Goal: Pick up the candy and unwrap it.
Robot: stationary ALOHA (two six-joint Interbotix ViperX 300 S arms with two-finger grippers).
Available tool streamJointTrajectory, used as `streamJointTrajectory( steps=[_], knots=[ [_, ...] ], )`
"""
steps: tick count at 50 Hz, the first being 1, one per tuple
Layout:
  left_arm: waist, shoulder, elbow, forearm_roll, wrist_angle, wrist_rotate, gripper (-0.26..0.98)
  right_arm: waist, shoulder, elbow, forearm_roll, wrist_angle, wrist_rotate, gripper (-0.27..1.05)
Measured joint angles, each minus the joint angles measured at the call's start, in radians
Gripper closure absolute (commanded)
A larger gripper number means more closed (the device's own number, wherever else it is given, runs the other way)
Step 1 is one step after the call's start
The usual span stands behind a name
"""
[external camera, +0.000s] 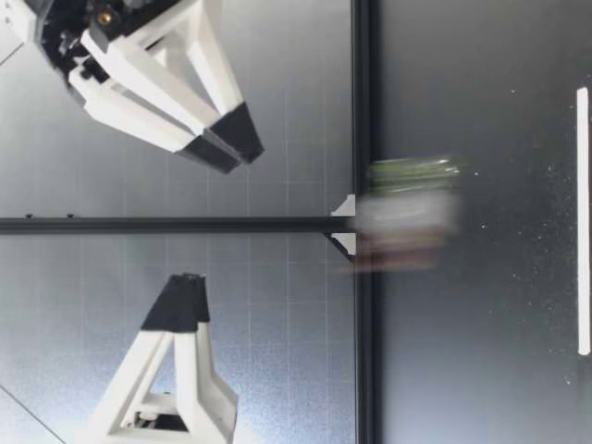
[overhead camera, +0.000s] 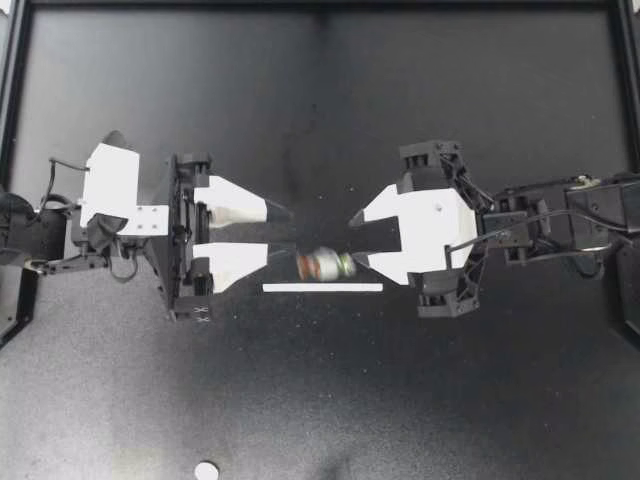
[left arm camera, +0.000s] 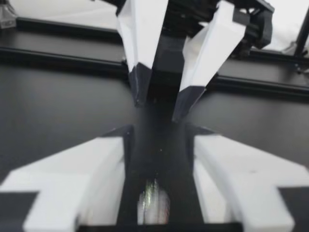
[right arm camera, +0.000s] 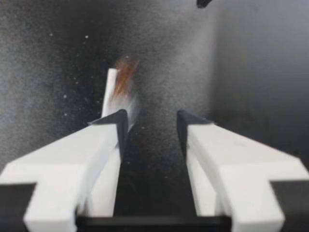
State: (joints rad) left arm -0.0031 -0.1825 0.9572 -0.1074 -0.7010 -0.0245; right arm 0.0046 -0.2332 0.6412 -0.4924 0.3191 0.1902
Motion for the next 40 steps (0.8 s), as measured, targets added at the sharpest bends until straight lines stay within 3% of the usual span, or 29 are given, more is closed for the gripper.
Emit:
streamJointTrajectory(
  steps=[21, 33, 40],
  knots=[
    [0.0, 0.002, 0.002, -0.003, 0.0, 0.031, 0.35, -0.012, -0.075, 0.1, 0.002, -0.201, 0.089, 0.33],
    [0.003, -0.008, 0.0, -0.003, 0.0, 0.084, 0.35, -0.121, -0.124, 0.229, 0.035, -0.546, 0.209, 0.34],
    [0.02, -0.008, -0.006, -0.009, 0.0, 0.1, 0.37, -0.178, -0.13, 0.301, 0.092, -0.779, 0.229, 0.44]
  ],
)
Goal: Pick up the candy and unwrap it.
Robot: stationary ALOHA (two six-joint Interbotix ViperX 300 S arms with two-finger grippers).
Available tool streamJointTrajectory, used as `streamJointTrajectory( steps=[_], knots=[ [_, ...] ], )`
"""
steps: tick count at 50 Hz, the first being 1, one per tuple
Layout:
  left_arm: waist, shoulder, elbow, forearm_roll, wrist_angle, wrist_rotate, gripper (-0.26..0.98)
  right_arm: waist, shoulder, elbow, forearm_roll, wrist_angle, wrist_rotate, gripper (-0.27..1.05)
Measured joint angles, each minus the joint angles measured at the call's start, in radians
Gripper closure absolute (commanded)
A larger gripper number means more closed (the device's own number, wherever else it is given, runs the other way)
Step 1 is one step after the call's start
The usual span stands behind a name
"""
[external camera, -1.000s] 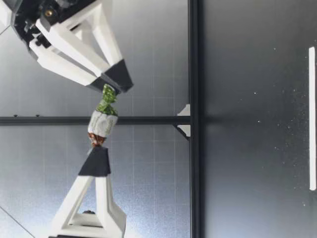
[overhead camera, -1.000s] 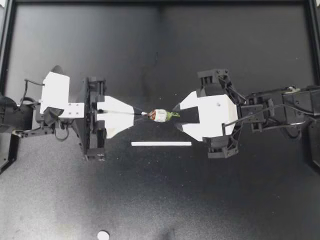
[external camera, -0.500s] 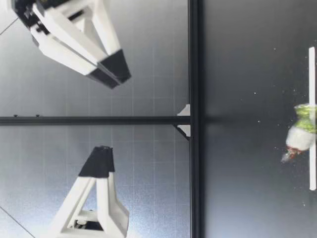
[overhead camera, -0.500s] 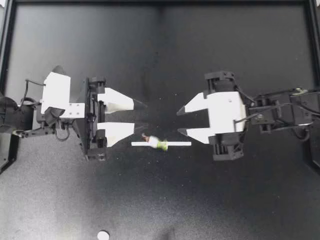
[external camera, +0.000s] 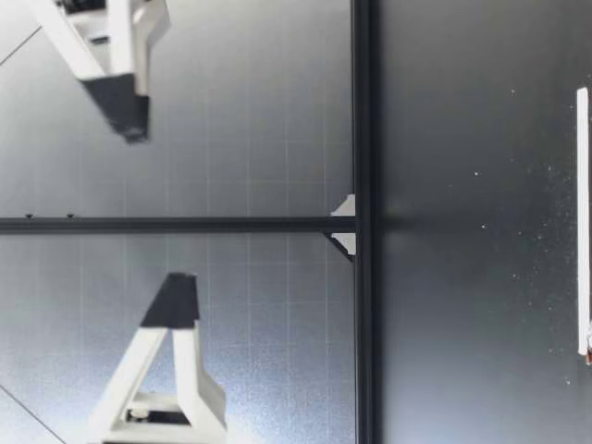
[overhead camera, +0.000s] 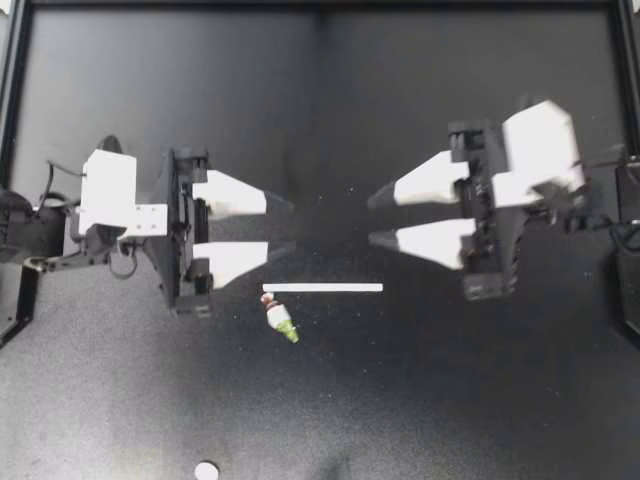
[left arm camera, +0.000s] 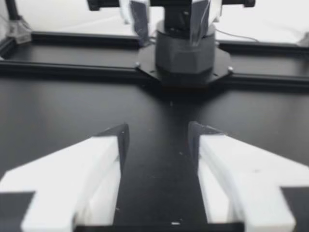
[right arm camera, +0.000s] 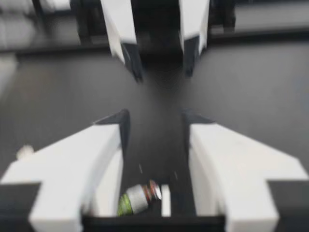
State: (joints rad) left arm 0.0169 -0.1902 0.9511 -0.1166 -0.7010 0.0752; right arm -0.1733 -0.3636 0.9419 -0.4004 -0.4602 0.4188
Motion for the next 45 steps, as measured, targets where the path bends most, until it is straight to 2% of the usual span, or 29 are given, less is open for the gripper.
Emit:
streamJointTrajectory(
  steps=[6, 12, 20, 45],
  knots=[
    [0.014, 0.0, -0.011, -0.012, -0.002, 0.0, 0.43, -0.02, 0.0, 0.038, 0.057, -0.137, -0.003, 0.53],
    [0.02, 0.0, -0.025, -0.015, -0.003, 0.0, 0.51, -0.023, 0.008, 0.044, 0.08, -0.175, -0.005, 0.6],
    [0.02, -0.006, -0.041, -0.015, -0.005, 0.0, 0.6, -0.023, 0.043, 0.044, 0.083, -0.179, -0.003, 0.61],
    [0.02, -0.021, -0.043, -0.015, -0.005, 0.018, 0.61, -0.023, 0.097, 0.015, 0.083, -0.184, -0.005, 0.61]
  ],
)
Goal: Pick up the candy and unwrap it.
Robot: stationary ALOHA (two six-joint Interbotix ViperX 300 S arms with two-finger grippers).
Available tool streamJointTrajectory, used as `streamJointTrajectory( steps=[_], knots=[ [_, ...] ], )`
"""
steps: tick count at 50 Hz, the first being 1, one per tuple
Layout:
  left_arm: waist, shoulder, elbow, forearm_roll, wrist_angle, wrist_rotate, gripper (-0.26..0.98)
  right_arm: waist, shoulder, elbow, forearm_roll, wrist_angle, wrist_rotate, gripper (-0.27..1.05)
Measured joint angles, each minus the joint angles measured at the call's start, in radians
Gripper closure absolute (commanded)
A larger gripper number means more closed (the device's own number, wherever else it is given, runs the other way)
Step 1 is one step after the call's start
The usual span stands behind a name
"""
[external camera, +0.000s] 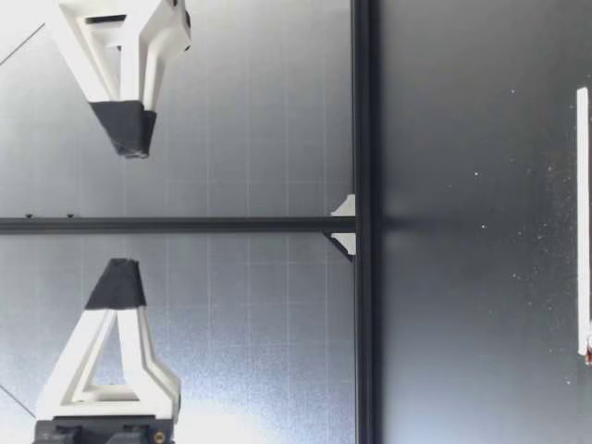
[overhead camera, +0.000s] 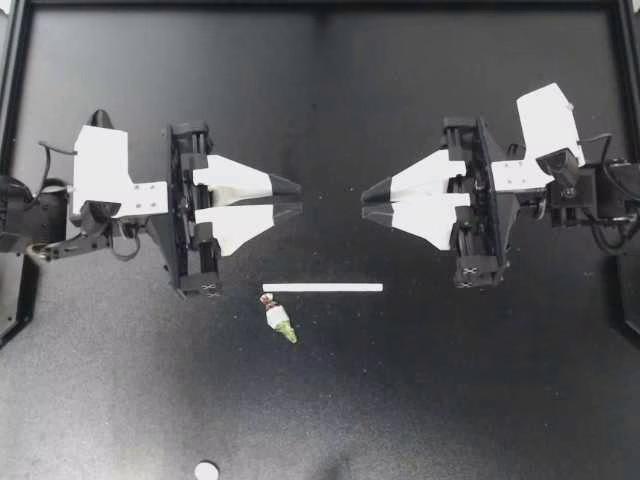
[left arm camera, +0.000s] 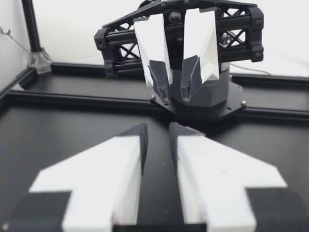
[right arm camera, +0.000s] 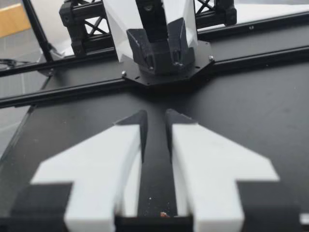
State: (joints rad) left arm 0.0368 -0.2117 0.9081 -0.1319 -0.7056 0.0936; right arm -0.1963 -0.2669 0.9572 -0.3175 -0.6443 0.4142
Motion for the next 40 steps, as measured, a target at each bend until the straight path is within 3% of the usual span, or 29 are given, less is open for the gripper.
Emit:
streamJointTrajectory(
  steps=[40],
  knots=[
    [0.0, -0.006, 0.002, 0.0, 0.0, -0.006, 0.61, 0.0, 0.0, 0.0, 0.0, 0.0, -0.002, 0.61]
  ],
)
